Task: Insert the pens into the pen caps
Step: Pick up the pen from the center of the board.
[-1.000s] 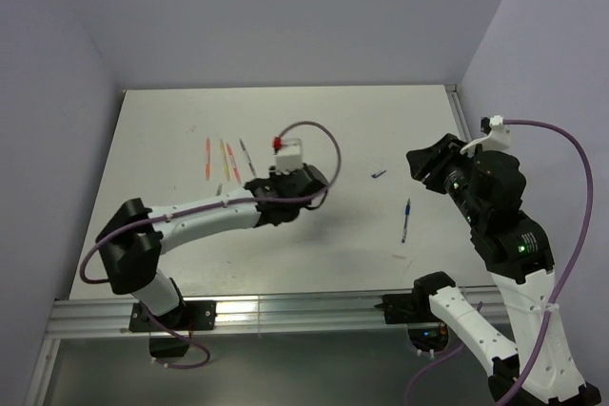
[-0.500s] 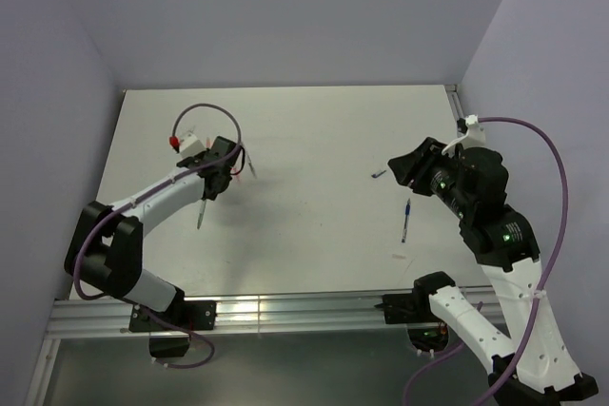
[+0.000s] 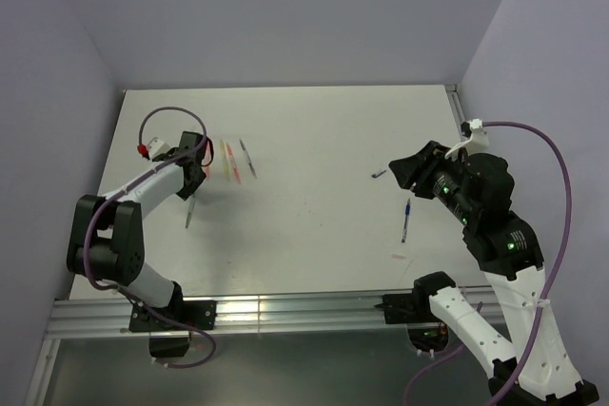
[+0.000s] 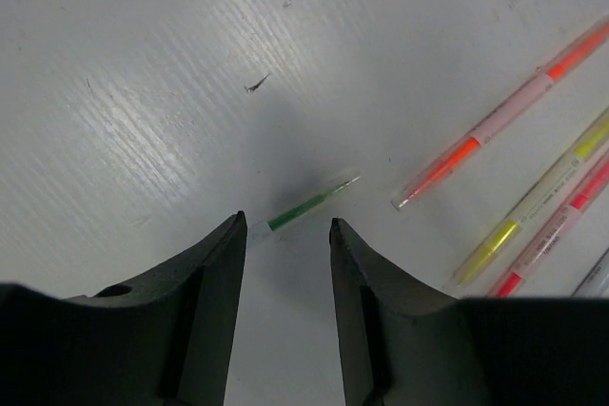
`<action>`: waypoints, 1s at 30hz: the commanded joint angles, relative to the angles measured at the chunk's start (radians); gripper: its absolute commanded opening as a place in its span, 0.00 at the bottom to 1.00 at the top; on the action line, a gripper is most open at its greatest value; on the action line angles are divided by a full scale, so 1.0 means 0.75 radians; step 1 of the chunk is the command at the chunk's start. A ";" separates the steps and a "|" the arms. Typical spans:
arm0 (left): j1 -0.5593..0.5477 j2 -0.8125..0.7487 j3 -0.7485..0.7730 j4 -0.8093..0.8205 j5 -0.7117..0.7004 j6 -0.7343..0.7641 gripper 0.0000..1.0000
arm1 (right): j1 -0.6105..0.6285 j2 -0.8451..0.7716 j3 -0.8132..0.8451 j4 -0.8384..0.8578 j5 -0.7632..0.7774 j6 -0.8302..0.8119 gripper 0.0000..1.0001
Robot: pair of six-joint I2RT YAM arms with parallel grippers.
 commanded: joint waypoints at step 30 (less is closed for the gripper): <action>0.046 0.109 -0.154 0.038 0.213 -0.072 0.03 | 0.011 0.017 -0.006 0.067 -0.008 -0.028 0.54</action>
